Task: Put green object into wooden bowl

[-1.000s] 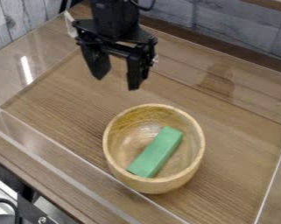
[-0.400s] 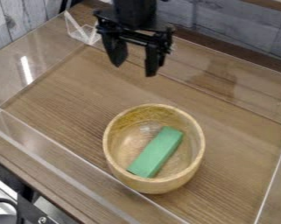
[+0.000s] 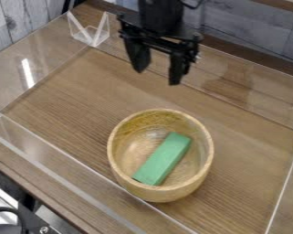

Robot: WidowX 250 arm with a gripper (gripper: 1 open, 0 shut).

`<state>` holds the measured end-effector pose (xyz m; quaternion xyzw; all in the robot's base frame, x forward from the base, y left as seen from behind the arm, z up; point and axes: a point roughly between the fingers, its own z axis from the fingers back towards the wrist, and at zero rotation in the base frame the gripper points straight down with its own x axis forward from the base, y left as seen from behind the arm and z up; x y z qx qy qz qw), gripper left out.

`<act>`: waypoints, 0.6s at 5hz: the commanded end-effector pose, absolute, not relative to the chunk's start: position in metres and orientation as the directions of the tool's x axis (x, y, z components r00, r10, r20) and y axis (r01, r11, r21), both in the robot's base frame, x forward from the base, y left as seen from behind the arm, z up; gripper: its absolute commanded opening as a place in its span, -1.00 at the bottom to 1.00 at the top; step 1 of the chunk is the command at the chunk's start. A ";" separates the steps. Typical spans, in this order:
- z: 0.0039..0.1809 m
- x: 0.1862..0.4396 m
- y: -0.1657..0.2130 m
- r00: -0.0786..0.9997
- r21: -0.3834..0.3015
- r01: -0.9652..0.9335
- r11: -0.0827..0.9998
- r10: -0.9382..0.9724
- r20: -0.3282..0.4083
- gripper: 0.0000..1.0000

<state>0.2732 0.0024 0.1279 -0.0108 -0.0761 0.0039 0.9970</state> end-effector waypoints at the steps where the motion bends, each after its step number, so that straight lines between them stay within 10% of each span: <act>1: 0.139 0.280 -0.005 0.980 -0.011 -0.025 1.000 0.026 0.196 1.00; 2: 0.137 0.281 -0.013 0.981 -0.002 -0.034 0.999 0.034 0.189 -1.00; 3: 0.121 0.286 -0.006 0.984 0.005 -0.015 1.000 0.014 0.177 -1.00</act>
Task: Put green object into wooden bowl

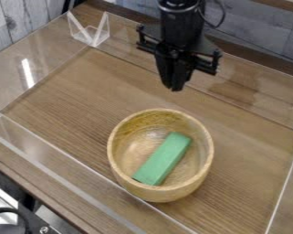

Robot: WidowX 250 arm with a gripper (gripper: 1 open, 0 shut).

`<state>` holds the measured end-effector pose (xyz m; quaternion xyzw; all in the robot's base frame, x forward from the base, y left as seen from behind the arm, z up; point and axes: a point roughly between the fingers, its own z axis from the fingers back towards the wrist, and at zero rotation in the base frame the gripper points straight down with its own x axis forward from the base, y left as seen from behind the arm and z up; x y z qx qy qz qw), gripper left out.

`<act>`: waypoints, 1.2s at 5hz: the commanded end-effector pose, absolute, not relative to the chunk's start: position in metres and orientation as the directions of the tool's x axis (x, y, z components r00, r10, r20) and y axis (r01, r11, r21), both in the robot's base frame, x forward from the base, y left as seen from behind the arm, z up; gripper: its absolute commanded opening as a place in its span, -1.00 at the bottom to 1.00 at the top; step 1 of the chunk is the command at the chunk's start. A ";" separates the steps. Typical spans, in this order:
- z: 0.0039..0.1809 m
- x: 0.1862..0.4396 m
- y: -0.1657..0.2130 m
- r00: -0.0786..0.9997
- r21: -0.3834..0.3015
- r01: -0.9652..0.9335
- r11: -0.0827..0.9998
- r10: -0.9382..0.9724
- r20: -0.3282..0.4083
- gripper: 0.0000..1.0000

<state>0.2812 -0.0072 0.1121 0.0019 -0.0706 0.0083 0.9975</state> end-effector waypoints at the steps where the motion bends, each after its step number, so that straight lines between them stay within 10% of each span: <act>1: 0.120 0.286 0.004 0.986 0.003 0.000 1.000 -0.001 0.167 1.00; 6: 0.116 0.298 0.006 0.992 -0.004 0.019 1.000 -0.019 0.128 1.00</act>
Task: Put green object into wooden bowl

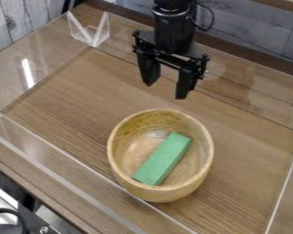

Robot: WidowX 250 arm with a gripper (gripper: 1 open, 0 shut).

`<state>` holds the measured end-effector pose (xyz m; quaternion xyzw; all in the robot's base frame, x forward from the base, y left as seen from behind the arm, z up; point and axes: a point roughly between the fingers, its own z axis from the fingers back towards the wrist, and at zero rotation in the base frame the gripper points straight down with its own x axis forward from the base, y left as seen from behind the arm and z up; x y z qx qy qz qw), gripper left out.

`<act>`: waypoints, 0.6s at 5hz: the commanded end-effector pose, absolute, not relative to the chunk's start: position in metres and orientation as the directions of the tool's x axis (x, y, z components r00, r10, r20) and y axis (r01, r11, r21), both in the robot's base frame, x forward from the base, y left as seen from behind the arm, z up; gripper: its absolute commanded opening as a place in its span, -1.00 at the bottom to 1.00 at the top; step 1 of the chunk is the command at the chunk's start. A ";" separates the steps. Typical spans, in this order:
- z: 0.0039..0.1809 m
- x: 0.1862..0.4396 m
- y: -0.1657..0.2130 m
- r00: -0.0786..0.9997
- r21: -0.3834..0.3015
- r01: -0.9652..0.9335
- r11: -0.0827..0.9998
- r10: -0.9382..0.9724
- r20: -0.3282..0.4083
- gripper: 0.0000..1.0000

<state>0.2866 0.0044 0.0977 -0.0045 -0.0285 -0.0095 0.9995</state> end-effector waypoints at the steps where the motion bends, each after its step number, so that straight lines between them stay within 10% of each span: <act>1: 0.121 0.295 0.005 0.993 -0.007 0.014 1.000 -0.013 0.121 1.00; 3: 0.129 0.301 0.009 0.987 -0.001 0.105 0.995 -0.104 0.126 1.00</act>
